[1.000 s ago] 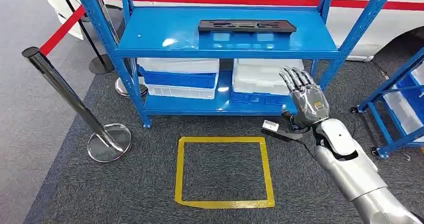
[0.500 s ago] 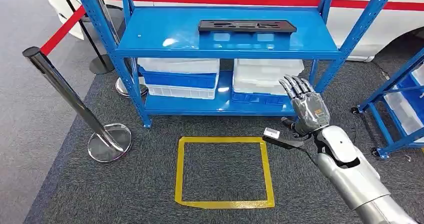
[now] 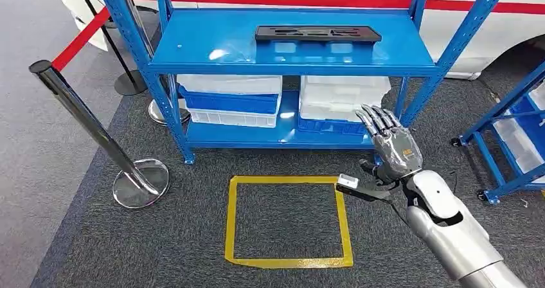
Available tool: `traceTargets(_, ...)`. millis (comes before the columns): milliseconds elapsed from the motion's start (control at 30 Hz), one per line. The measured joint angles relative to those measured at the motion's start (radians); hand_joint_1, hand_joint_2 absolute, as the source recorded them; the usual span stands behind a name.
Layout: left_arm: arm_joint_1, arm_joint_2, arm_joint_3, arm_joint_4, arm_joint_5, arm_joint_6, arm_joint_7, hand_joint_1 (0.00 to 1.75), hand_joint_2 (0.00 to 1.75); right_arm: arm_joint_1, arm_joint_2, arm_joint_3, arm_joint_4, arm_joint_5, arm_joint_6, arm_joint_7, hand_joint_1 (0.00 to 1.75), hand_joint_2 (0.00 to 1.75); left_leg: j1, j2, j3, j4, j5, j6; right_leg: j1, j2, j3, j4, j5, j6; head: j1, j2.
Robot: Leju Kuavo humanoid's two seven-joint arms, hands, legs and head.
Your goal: Take the parts from the cabinet and place them on the table.
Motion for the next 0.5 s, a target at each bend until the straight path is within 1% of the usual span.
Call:
traceTargets(100,-0.005,-0.035,0.000,0.081,0.000,-0.010,0.000,0.00,0.00,0.005,0.000,-0.003,-0.006,0.000,0.000,0.000,0.00,1.75,0.000,0.000,0.000,0.000,0.000,0.000,0.000,0.000,0.000,0.000,0.000,0.000,0.000,0.000)
traceTargets(233,-0.007,-0.063,0.000,0.151,0.000,-0.016,0.001,0.00,0.00,0.009,0.000,-0.006,-0.009,0.000,0.000,0.000,0.00,1.75,0.000,0.000,0.000,0.000,0.000,0.000,0.000,0.000,0.000,0.000,0.000,0.000,0.000,0.000)
traceTargets(267,-0.008,-0.070,0.000,0.168,0.000,-0.022,0.002,0.00,0.00,0.013,0.000,-0.006,-0.012,0.000,0.000,0.000,0.00,1.75,-0.003,0.000,-0.002,0.008,-0.002,0.004,-0.006,0.001,0.000,-0.005,0.003,0.005,0.000,0.000)
traceTargets(400,-0.012,-0.088,0.000,0.227,0.000,-0.037,0.004,0.00,0.00,0.018,0.000,-0.009,-0.023,0.000,0.000,0.000,0.00,1.75,-0.003,0.001,-0.005,0.005,0.000,0.011,-0.004,0.004,-0.001,-0.009,0.007,0.013,0.000,0.000)
traceTargets(433,-0.014,-0.097,0.000,0.238,0.000,-0.042,0.006,0.00,0.00,0.019,-0.001,-0.013,-0.029,0.000,0.000,0.000,0.00,1.75,0.006,0.002,0.001,-0.013,0.008,0.019,0.003,0.006,0.001,-0.010,0.007,0.017,0.000,0.000)
traceTargets(467,-0.015,-0.101,0.000,0.250,0.000,-0.044,0.007,0.00,0.00,0.022,-0.002,-0.017,-0.031,0.000,0.000,0.000,0.00,1.75,0.010,0.008,0.008,-0.027,0.017,0.024,-0.001,-0.002,-0.002,0.005,-0.006,0.017,0.000,0.000)
traceTargets(500,-0.016,-0.107,0.000,0.262,0.000,-0.047,0.008,0.00,0.00,0.021,-0.003,-0.020,-0.033,0.000,0.001,0.000,0.00,1.75,0.011,0.011,0.009,-0.033,0.021,0.030,0.001,-0.009,-0.029,0.055,-0.041,0.018,0.001,0.000)
